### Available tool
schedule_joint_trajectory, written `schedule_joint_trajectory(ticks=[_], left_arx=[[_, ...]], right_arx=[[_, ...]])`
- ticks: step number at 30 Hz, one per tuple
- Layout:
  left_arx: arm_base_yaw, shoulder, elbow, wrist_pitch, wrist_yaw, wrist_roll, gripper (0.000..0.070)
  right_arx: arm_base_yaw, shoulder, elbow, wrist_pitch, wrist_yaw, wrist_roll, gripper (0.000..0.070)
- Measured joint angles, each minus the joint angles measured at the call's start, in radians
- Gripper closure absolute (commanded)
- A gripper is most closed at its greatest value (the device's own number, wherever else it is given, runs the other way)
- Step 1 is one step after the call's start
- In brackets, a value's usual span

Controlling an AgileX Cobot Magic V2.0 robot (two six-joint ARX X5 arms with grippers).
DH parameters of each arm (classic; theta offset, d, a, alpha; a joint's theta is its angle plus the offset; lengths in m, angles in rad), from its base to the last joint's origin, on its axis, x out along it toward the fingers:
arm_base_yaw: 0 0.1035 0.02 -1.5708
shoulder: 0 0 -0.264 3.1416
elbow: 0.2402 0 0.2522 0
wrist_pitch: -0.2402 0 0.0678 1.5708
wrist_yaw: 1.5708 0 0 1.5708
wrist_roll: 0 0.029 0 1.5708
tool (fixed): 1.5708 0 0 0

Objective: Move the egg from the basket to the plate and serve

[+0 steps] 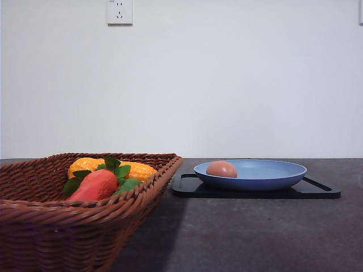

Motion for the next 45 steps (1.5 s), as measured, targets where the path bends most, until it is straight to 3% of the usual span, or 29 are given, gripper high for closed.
schedule_joint_trajectory(ticks=[24, 29, 32, 35, 41, 45], left_arx=[[0.0, 0.0, 0.0, 0.0, 0.005, -0.017, 0.07], [0.0, 0.0, 0.0, 0.0, 0.005, -0.017, 0.07], [0.0, 0.0, 0.0, 0.0, 0.005, -0.017, 0.07], [0.0, 0.0, 0.0, 0.0, 0.005, -0.017, 0.07], [0.0, 0.0, 0.0, 0.0, 0.005, -0.017, 0.07], [0.0, 0.0, 0.0, 0.0, 0.005, -0.017, 0.07]], right_arx=[[0.0, 0.0, 0.0, 0.0, 0.001, -0.002, 0.07], [-0.011, -0.013, 0.0, -0.001, 0.08, -0.088, 0.07], [-0.065, -0.053, -0.015, 0.011, 0.092, -0.153, 0.07], [-0.153, -0.099, -0.067, 0.066, 0.042, -0.197, 0.07], [-0.352, -0.197, -0.251, 0.191, -0.122, -0.222, 0.07], [-0.389, -0.262, -0.356, 0.243, -0.169, -0.222, 0.07]])
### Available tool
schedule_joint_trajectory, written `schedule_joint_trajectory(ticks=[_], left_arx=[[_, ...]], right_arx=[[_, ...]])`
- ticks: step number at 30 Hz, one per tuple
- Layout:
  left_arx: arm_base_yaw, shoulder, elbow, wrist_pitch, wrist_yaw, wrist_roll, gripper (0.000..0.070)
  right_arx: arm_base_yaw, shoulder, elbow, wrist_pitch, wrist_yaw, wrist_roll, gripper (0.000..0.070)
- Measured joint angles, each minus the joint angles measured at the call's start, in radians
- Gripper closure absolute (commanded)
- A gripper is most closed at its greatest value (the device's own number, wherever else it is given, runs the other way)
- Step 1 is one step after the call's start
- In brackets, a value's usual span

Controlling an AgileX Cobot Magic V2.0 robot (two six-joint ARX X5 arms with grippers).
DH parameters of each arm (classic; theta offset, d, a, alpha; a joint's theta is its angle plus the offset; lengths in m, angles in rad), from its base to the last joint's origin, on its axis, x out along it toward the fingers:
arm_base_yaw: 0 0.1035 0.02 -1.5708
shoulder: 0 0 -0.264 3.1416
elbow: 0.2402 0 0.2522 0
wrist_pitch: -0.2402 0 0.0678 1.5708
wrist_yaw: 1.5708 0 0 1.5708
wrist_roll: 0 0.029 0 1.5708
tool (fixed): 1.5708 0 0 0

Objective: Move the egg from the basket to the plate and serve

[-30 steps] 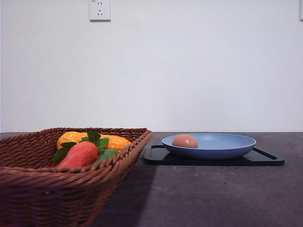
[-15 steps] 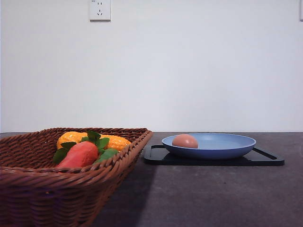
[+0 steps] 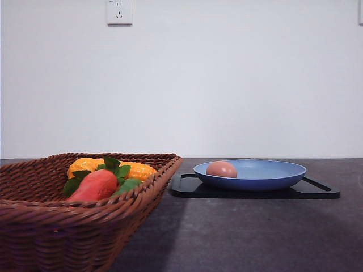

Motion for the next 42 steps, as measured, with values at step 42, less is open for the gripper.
schedule_joint_trajectory(ticks=[42], left_arx=[[0.0, 0.0, 0.0, 0.0, 0.0, 0.0, 0.07]], right_arx=[[-0.005, -0.12, -0.202, 0.005, -0.019, 0.084, 0.07]])
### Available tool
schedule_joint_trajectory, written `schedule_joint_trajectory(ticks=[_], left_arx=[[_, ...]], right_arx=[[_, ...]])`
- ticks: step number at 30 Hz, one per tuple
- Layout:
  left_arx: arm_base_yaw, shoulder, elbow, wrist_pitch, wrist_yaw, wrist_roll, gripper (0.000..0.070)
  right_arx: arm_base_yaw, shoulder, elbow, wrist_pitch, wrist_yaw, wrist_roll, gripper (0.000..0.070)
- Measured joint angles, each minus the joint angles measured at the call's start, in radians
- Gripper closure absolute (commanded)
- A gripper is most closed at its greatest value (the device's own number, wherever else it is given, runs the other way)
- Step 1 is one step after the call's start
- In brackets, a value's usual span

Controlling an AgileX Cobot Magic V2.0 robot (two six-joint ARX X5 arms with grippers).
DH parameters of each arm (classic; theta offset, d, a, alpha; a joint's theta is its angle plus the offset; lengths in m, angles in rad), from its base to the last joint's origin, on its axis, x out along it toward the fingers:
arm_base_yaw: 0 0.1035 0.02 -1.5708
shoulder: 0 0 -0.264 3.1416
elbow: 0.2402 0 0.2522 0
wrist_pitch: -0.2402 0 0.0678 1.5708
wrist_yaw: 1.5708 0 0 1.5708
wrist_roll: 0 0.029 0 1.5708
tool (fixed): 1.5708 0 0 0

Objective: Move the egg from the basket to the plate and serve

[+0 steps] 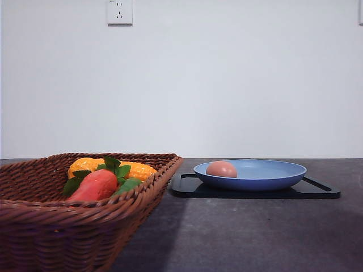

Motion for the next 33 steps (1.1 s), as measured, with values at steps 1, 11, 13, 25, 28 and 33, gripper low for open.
schedule_joint_trajectory(ticks=[1, 11, 13, 25, 28, 33], left_arx=[[0.0, 0.0, 0.0, 0.0, 0.0, 0.0, 0.07], [0.0, 0.0, 0.0, 0.0, 0.0, 0.0, 0.07], [0.0, 0.0, 0.0, 0.0, 0.0, 0.0, 0.07], [0.0, 0.0, 0.0, 0.0, 0.0, 0.0, 0.07], [0.0, 0.0, 0.0, 0.0, 0.0, 0.0, 0.07], [0.0, 0.0, 0.0, 0.0, 0.0, 0.0, 0.07]], right_arx=[[0.0, 0.0, 0.0, 0.0, 0.0, 0.0, 0.07], [0.0, 0.0, 0.0, 0.0, 0.0, 0.0, 0.07], [0.0, 0.0, 0.0, 0.0, 0.0, 0.0, 0.07], [0.0, 0.0, 0.0, 0.0, 0.0, 0.0, 0.07], [0.0, 0.0, 0.0, 0.0, 0.0, 0.0, 0.07], [0.0, 0.0, 0.0, 0.0, 0.0, 0.0, 0.07]])
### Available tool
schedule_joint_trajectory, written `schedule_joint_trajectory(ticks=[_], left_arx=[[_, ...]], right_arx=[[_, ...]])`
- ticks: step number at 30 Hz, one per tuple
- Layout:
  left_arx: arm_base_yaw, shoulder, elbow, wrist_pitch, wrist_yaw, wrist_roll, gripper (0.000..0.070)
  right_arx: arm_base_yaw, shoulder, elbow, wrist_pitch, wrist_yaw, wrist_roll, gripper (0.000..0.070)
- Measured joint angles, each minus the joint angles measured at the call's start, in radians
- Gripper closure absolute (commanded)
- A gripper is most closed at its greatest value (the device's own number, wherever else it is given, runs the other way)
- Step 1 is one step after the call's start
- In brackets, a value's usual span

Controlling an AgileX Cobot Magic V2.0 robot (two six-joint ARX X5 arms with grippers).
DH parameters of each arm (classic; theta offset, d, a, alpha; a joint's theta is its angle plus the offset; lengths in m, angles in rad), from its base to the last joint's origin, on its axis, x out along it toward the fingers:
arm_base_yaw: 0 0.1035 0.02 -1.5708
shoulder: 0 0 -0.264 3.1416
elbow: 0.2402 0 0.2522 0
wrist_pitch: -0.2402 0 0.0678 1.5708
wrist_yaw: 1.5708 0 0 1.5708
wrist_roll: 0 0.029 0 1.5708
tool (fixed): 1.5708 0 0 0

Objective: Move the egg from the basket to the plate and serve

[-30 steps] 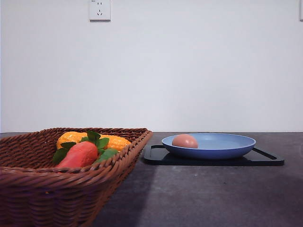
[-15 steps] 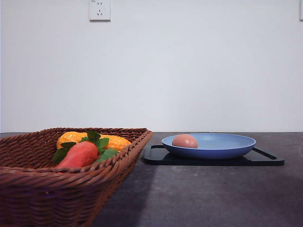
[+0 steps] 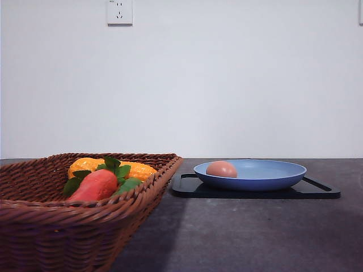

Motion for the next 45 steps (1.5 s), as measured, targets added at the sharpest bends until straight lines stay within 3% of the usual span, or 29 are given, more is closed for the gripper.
schedule_joint_trajectory(ticks=[45], left_arx=[[0.0, 0.0, 0.0, 0.0, 0.0, 0.0, 0.07]], right_arx=[[0.0, 0.0, 0.0, 0.0, 0.0, 0.002, 0.07]])
